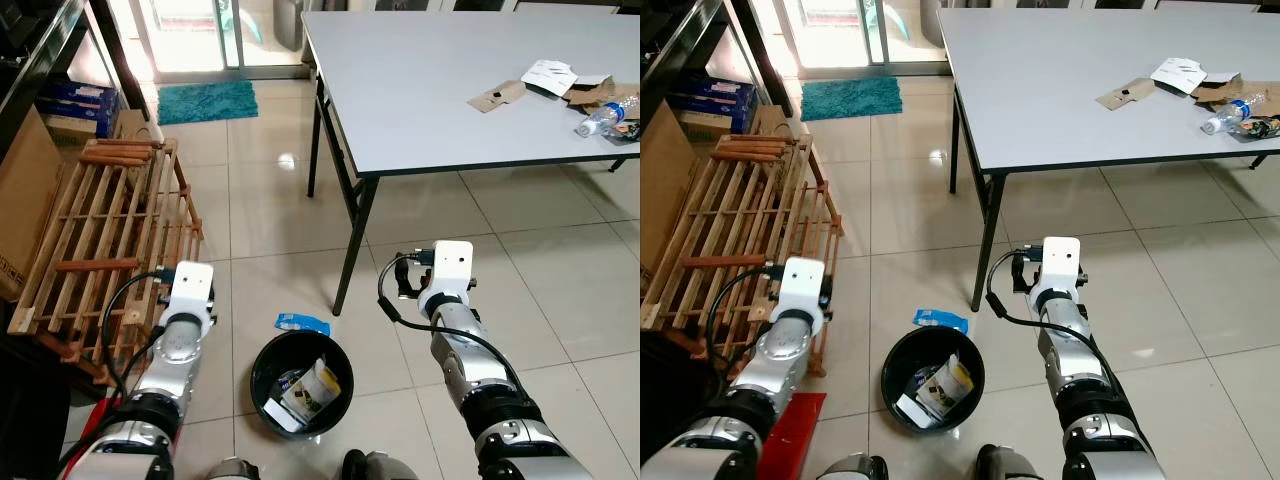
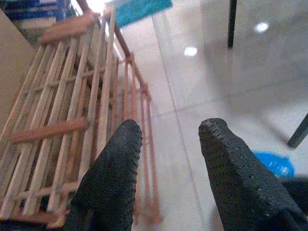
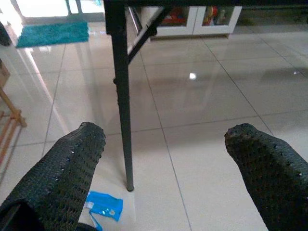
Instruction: Picking trash to rubbish bin
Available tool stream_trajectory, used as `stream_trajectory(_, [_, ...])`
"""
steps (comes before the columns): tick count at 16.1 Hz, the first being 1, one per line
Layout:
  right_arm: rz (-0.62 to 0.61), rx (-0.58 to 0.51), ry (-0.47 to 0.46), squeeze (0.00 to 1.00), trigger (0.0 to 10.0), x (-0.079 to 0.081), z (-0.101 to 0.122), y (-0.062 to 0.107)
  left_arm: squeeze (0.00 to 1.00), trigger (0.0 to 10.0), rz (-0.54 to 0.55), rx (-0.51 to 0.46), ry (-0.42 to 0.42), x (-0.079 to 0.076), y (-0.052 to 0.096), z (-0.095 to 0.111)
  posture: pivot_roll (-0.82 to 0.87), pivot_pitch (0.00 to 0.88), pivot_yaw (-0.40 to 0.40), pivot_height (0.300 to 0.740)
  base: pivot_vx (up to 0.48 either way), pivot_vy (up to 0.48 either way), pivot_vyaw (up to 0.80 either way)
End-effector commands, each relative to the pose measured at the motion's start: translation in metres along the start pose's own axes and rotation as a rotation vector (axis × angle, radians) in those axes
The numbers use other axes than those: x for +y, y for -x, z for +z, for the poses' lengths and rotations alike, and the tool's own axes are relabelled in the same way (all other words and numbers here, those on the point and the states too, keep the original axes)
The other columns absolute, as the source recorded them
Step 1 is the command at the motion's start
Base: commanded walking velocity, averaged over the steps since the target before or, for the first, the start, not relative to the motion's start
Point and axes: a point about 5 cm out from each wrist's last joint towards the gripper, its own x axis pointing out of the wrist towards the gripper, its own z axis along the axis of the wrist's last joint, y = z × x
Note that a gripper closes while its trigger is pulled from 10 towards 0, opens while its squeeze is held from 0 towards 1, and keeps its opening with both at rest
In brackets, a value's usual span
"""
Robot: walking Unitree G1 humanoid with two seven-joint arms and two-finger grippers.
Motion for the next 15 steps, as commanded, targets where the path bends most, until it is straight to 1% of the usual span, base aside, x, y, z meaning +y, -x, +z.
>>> stream_trajectory(1, [-0.016, -0.011, -0.024, 0.00, 10.0, -0.0036, -0.0010, 0.0013, 0.00, 10.0, 0.008, -0.021, 0.015, -0.0028, 0.0013, 0.0021, -0.01, 0.084, -0.034, 0.740, 0.000, 0.000, 0.00])
stream_trajectory(3, [-0.013, -0.008, -0.017, 0.00, 10.0, -0.0016, -0.0030, 0.0014, 0.00, 10.0, -0.001, -0.025, 0.008, -0.0083, 0.0017, 0.0037, -0.01, 0.073, -0.031, 0.740, 0.000, 0.000, 0.00])
stream_trajectory(5, [-0.010, -0.015, -0.022, 0.00, 10.0, 0.0002, -0.0029, 0.0018, 0.00, 10.0, -0.001, -0.017, 0.003, -0.0094, 0.0014, 0.0031, -0.02, 0.067, -0.031, 0.740, 0.000, -0.247, 0.00])
stream_trajectory(7, [0.002, -0.010, 0.019, 0.00, 10.0, 0.0011, -0.0045, 0.0025, 0.00, 10.0, 0.002, -0.016, 0.001, -0.0086, 0.0010, 0.0033, -0.01, 0.063, -0.031, 0.740, 0.000, -0.394, 0.00])
stream_trajectory(8, [0.010, -0.012, 0.036, 0.00, 10.0, 0.0020, -0.0052, 0.0030, 0.00, 10.0, 0.002, -0.014, -0.003, -0.0082, 0.0010, 0.0032, -0.02, 0.061, -0.030, 0.740, 0.000, -0.398, 0.68])
stream_trajectory(10, [0.012, -0.012, 0.021, 0.00, 10.0, 0.0031, -0.0063, 0.0039, 0.00, 10.0, 0.002, -0.008, -0.011, -0.0079, 0.0014, 0.0019, -0.02, 0.057, -0.030, 0.740, 0.000, -0.403, 0.80])
stream_trajectory(12, [0.011, -0.013, 0.005, 0.00, 10.0, 0.0028, -0.0068, 0.0043, 0.00, 10.0, 0.003, -0.006, -0.010, -0.0083, 0.0021, 0.0008, -0.02, 0.055, -0.032, 0.740, 0.000, -0.405, 0.00])
stream_trajectory(15, [0.030, 0.005, 0.026, 0.00, 10.0, 0.0056, -0.0096, 0.0047, 0.00, 10.0, -0.001, -0.002, -0.013, -0.0094, 0.0028, -0.0002, -0.01, 0.053, -0.037, 0.740, 0.000, -0.400, 0.00])
